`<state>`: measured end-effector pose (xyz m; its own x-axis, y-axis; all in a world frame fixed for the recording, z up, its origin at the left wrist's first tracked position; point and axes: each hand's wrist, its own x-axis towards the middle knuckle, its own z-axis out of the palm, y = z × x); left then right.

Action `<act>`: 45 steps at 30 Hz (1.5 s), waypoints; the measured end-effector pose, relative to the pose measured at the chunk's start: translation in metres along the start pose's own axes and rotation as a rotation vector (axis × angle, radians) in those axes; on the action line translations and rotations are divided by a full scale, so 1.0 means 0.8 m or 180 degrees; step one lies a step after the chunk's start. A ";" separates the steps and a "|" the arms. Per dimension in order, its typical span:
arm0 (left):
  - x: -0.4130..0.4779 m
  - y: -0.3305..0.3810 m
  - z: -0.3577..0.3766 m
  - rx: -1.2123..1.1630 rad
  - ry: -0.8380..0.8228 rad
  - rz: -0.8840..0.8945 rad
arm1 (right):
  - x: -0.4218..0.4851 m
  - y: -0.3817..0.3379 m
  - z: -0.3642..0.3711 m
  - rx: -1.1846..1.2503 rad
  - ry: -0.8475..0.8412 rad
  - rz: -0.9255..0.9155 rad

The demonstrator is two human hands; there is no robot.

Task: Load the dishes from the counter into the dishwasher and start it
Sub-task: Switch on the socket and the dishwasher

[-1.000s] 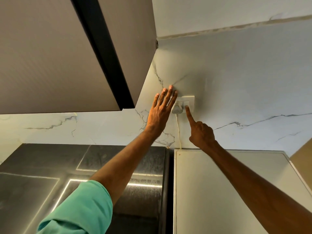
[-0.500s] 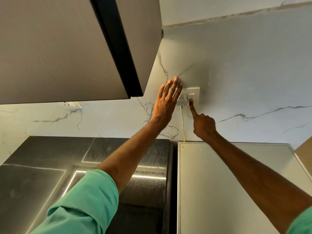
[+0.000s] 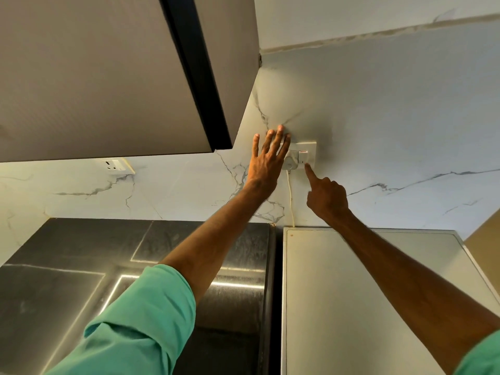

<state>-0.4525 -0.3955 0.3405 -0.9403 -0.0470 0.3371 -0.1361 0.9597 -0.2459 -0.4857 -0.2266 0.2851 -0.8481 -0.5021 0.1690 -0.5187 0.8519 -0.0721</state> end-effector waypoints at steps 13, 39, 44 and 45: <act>-0.081 0.039 -0.056 -0.0629 0.0180 0.0094 | -0.094 0.020 -0.025 0.0261 0.0566 0.0059; -0.365 0.170 -0.118 -0.1061 -0.0237 0.0058 | -0.411 0.025 0.003 0.1261 0.0468 -0.0140; -0.418 0.214 -0.141 -0.1090 -0.0223 0.0001 | -0.475 0.042 -0.007 0.1321 0.0427 -0.0200; -0.431 0.222 -0.144 -0.1067 -0.0228 0.0014 | -0.485 0.045 -0.005 0.1319 0.0489 -0.0257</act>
<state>-0.1168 -0.1766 0.2855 -0.9618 -0.0507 0.2690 -0.0332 0.9971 0.0692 -0.1749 -0.0002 0.2209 -0.7936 -0.5100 0.3319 -0.6085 0.6637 -0.4350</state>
